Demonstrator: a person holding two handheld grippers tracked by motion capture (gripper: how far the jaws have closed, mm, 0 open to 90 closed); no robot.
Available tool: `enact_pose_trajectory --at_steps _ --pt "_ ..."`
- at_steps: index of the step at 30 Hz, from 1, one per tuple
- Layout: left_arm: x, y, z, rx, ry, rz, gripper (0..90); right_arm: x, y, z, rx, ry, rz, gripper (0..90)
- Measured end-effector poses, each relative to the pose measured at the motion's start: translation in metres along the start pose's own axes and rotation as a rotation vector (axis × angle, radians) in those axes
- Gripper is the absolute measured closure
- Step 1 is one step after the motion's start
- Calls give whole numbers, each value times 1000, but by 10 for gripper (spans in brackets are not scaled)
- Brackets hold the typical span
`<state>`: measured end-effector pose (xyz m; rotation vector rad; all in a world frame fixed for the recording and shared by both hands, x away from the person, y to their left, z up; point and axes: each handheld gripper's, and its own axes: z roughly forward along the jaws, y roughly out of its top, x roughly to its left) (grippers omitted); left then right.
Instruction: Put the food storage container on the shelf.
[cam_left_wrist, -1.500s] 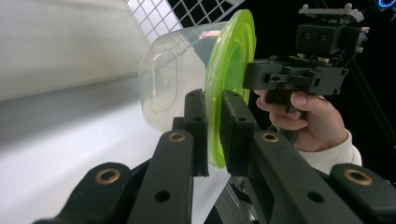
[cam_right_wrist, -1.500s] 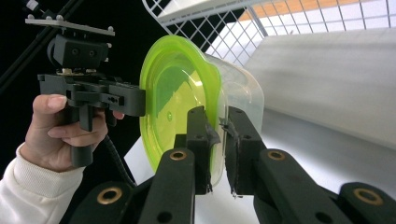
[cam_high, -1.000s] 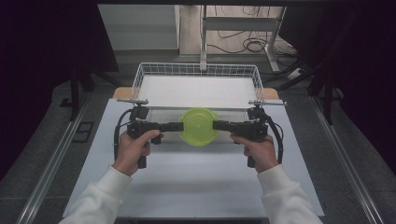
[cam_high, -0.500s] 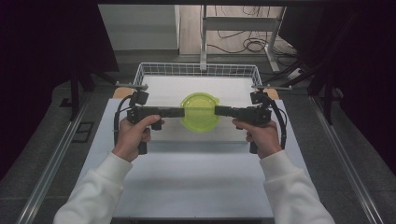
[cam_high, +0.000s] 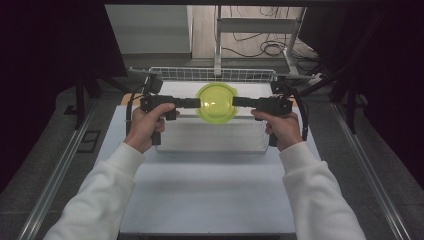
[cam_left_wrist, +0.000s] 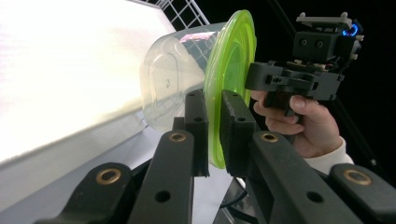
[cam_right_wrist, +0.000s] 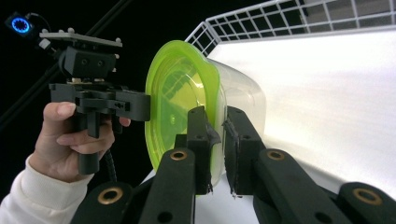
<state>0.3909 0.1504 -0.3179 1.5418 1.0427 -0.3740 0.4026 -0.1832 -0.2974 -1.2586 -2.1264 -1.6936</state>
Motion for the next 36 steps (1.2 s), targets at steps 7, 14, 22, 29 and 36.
enact_pose_trajectory --at_steps 7,14,22,29,36 --pt "7 22 4 4 3 -9 830 -7 18 4 -3 -9 13 807" --pt "25 37 14 17 -10 -58 830 -21 31 13 6 -25 50 808" --pt "42 47 23 39 -4 -99 829 -38 38 23 30 -41 100 808" --pt "52 49 30 45 2 -141 827 -49 38 29 49 -54 151 808" --pt "57 56 34 39 -11 -191 824 -60 42 31 40 -35 225 802"
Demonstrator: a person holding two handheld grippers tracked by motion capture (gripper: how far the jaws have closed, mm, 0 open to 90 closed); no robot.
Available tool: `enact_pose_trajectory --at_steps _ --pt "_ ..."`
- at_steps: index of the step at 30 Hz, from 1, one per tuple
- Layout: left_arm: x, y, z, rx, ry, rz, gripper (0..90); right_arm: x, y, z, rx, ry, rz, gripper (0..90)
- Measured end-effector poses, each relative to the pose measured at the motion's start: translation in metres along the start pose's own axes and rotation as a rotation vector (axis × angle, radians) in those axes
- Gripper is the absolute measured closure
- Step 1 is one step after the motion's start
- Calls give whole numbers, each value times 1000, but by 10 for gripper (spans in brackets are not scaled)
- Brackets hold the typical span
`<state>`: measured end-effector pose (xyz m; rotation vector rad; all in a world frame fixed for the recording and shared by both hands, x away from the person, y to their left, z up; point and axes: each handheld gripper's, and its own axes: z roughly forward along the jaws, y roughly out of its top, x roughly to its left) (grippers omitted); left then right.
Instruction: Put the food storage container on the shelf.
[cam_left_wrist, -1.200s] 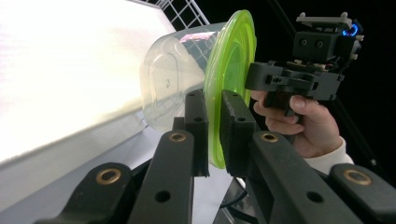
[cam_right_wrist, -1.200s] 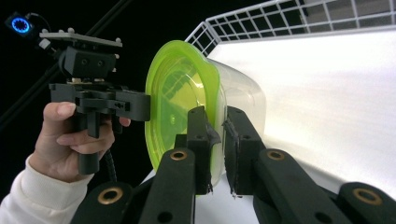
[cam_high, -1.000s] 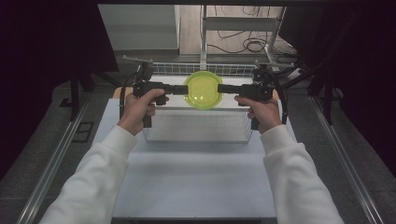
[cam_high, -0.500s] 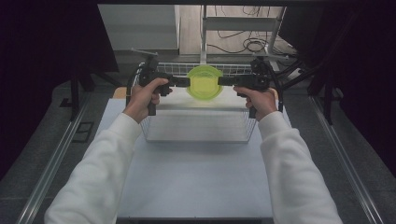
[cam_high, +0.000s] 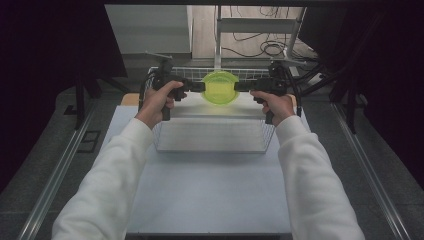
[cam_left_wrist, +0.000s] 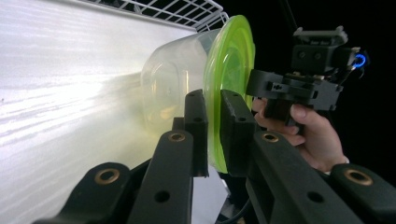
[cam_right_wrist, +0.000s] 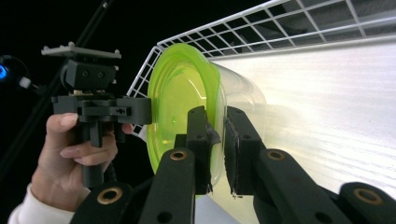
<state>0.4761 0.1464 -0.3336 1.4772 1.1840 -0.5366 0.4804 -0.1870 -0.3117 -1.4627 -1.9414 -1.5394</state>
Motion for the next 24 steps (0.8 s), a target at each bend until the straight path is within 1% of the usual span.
enact_pose_trajectory --at_steps 4,5,8,12,15,19,21,22,24 --pt "6 5 3 -8 -13 -34 813 -6 4 3 -3 7 57 787" --pt "6 6 3 -10 -14 -41 806 -8 6 5 -5 3 73 780" --pt "8 10 5 -9 -12 -53 800 -9 8 7 -3 -5 88 773" --pt "11 12 7 -20 -5 -66 783 -9 11 10 2 -29 97 754" --pt "13 13 8 -24 2 -75 768 -9 12 13 -1 -31 103 742" --pt "13 12 8 -28 11 -70 752 -9 12 14 -3 -36 107 739" --pt "13 12 9 -29 21 -68 728 -9 12 14 -3 -35 109 736" --pt "14 12 10 -31 17 -68 714 -9 11 15 -4 -35 110 732" --pt "14 12 11 -34 23 -58 690 -8 11 15 -3 -39 106 724"
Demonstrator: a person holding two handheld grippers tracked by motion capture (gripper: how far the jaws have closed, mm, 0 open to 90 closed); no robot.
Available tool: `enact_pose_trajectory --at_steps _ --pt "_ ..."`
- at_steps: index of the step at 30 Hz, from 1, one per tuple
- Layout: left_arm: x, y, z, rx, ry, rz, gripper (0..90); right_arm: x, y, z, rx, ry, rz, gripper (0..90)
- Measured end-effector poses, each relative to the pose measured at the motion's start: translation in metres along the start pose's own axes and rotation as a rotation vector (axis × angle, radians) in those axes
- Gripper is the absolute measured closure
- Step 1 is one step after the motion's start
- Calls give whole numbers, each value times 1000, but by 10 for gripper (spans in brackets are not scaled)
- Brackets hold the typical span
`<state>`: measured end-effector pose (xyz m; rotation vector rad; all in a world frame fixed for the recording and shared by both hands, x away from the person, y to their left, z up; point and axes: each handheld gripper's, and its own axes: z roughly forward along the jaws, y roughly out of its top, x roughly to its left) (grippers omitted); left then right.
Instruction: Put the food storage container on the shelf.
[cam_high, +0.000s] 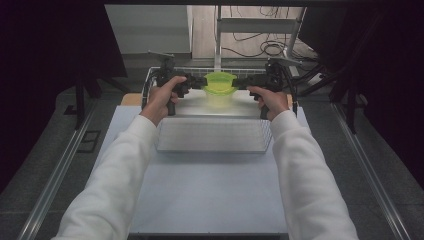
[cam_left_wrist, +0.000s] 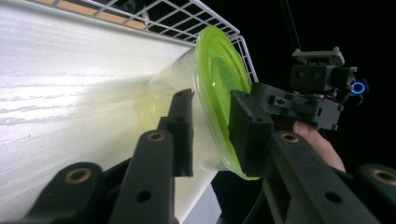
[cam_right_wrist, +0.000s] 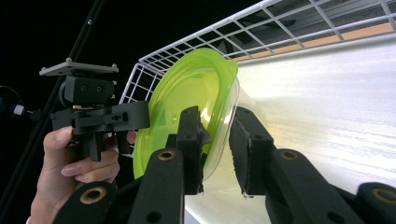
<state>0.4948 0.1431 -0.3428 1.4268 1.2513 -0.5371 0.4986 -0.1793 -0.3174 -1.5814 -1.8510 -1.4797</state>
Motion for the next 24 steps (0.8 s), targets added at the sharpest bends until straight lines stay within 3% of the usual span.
enact_pose_trajectory --at_steps 8,12,16,18,24 --pt "-4 -1 -8 -60 33 67 453 6 -1 -5 -61 -41 -90 508" --pt "-11 -4 -14 -71 47 120 419 11 -3 -11 -81 -48 -135 454" --pt "-21 -11 -21 -70 81 198 400 18 -6 -21 -85 -62 -205 409" --pt "-25 -16 -25 -79 85 218 388 22 -9 -27 -84 -65 -244 388" --pt "-40 -41 -41 -101 125 308 347 26 -26 -46 -89 -51 -335 348"
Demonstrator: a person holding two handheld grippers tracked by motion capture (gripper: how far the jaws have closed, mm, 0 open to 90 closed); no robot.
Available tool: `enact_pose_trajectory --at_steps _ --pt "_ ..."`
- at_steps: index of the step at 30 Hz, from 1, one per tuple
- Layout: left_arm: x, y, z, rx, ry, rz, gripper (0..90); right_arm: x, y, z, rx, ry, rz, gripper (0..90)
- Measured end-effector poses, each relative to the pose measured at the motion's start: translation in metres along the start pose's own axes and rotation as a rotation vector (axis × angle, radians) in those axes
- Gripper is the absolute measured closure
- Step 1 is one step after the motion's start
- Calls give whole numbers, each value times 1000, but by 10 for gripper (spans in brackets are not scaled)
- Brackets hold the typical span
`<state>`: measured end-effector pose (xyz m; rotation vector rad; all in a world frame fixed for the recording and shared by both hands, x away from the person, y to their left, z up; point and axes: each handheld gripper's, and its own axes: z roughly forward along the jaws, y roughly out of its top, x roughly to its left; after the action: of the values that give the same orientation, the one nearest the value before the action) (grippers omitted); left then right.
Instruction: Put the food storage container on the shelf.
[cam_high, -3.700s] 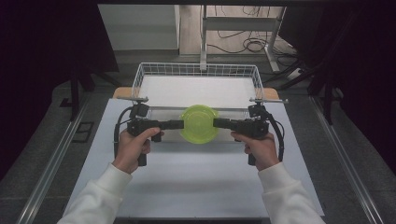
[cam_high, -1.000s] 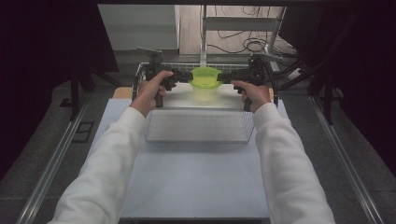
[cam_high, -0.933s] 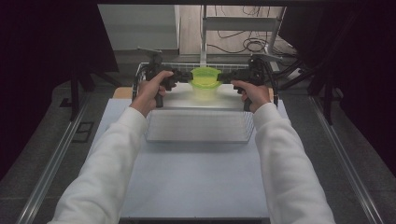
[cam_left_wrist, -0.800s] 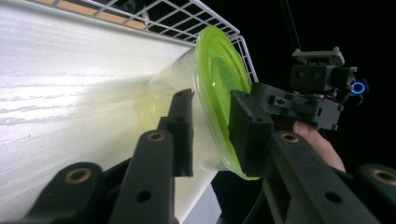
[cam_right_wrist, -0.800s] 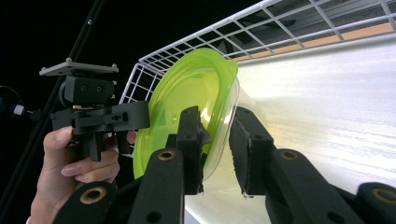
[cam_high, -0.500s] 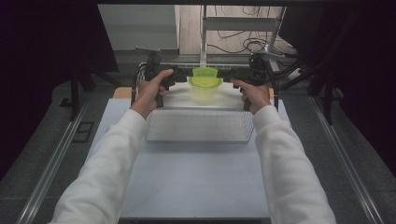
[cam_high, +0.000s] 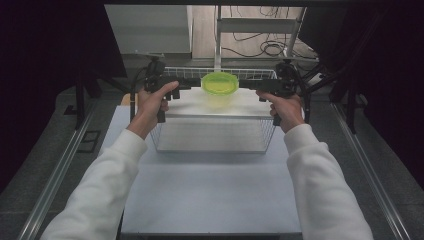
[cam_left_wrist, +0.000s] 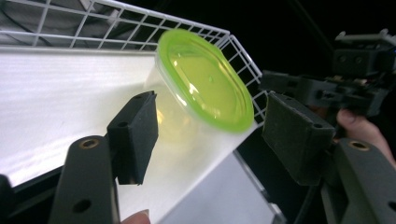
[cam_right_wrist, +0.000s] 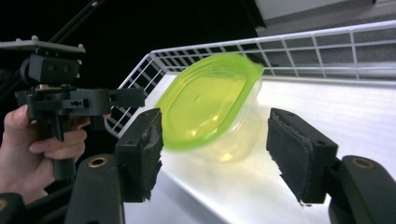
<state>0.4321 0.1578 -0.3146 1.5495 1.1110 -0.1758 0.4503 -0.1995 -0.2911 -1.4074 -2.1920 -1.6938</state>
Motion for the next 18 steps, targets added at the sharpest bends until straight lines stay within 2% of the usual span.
enact_pose_trajectory --at_steps 4,10,15,18 --pt "-11 -21 -15 -5 17 51 322 6 -15 -13 5 -2 -62 310" --pt "-20 -64 -34 14 36 120 293 12 -48 -32 19 11 -127 282" --pt "-19 -103 -43 35 71 163 287 12 -81 -46 16 15 -172 282" --pt "-13 -130 -42 59 106 184 284 10 -106 -51 24 19 -194 282"
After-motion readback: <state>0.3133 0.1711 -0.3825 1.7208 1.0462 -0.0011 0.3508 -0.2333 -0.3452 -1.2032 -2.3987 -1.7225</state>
